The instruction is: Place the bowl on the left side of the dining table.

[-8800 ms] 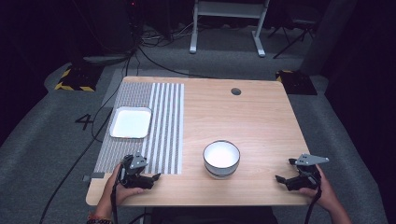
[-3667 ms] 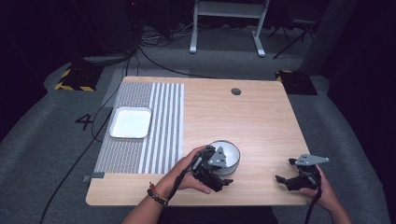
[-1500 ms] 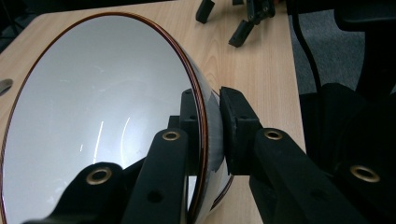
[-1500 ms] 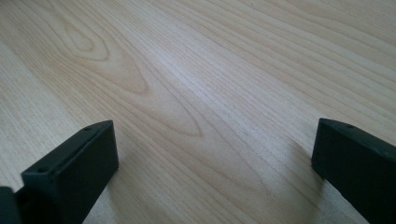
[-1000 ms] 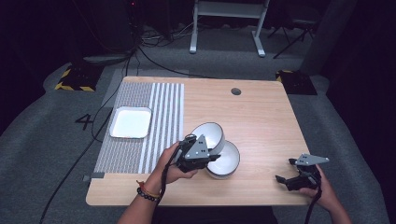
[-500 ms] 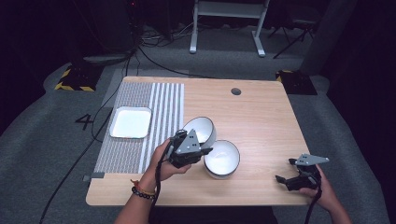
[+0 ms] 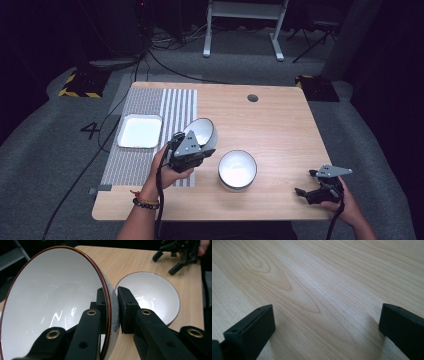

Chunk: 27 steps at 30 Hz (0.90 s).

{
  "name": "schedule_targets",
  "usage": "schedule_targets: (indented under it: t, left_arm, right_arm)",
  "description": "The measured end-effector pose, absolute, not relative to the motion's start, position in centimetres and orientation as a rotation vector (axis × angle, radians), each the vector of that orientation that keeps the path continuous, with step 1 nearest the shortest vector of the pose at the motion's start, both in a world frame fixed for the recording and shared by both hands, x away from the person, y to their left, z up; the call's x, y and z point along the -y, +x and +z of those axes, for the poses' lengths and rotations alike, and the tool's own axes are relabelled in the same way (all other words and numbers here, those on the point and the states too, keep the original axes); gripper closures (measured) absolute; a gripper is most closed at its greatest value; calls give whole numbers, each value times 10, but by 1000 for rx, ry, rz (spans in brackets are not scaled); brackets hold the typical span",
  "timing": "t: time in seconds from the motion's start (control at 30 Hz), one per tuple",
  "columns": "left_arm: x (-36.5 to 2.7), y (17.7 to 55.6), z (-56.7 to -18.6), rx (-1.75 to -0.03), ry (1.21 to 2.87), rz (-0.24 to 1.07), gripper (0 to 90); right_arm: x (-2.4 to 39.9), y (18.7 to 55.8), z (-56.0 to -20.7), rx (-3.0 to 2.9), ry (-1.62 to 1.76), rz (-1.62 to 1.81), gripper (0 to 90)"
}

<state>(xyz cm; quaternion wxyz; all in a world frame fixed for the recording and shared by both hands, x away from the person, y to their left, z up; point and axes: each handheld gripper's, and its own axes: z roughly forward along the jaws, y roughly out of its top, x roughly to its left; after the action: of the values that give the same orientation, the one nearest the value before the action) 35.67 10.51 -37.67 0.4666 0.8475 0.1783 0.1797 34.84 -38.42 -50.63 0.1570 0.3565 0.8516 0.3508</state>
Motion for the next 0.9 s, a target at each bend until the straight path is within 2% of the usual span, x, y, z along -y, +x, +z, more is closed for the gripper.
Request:
schedule_targets:
  t: [0.9]
  left_arm:
    - [-158,389,-382,-699,2034,556,801]
  right_arm:
    - [384,348,-506,-2438,1018,1003,6]
